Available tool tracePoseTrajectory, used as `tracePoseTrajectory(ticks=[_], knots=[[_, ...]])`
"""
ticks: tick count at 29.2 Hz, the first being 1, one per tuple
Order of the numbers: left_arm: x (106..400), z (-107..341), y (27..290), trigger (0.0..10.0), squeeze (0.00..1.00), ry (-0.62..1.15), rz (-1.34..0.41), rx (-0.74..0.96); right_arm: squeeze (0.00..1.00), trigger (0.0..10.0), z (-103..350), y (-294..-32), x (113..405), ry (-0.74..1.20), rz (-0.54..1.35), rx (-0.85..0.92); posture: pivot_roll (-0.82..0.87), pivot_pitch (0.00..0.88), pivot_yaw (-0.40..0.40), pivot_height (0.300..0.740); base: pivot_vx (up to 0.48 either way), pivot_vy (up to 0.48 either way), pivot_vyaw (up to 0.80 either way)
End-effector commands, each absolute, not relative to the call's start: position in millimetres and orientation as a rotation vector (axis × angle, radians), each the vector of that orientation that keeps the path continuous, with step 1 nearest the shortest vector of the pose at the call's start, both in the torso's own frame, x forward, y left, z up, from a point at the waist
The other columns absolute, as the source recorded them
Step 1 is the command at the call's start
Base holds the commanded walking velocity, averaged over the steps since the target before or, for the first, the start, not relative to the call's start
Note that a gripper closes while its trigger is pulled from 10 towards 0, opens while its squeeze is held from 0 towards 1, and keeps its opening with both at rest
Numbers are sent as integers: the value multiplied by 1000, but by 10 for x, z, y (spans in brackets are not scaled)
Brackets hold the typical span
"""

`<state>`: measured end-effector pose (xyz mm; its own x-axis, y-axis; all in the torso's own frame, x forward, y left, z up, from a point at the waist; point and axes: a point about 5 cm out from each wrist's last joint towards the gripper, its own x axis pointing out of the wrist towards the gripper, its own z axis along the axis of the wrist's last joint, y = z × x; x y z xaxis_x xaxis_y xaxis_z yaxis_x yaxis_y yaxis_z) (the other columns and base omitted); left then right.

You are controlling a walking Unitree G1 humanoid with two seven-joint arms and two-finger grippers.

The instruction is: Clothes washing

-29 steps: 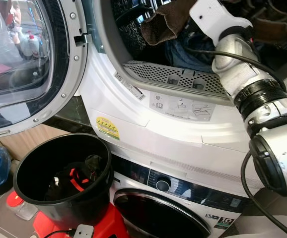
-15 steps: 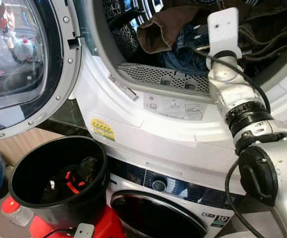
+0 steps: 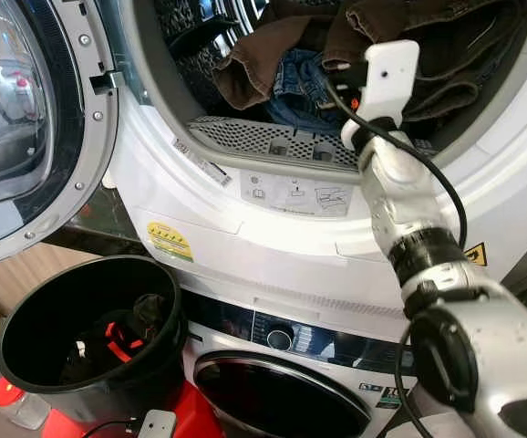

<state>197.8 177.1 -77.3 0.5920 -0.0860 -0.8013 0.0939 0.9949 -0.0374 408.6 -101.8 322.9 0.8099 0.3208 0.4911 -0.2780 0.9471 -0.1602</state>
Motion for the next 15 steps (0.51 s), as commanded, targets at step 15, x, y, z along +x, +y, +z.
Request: tracePoseTrajectory(ticks=[15], knots=[[1973, -778, 1765, 10000, 0, 938, -83, -33, 0, 10000, 3183, -1111, 3518, -665, 524, -199, -2, 69, 57, 740, 0, 0, 0]])
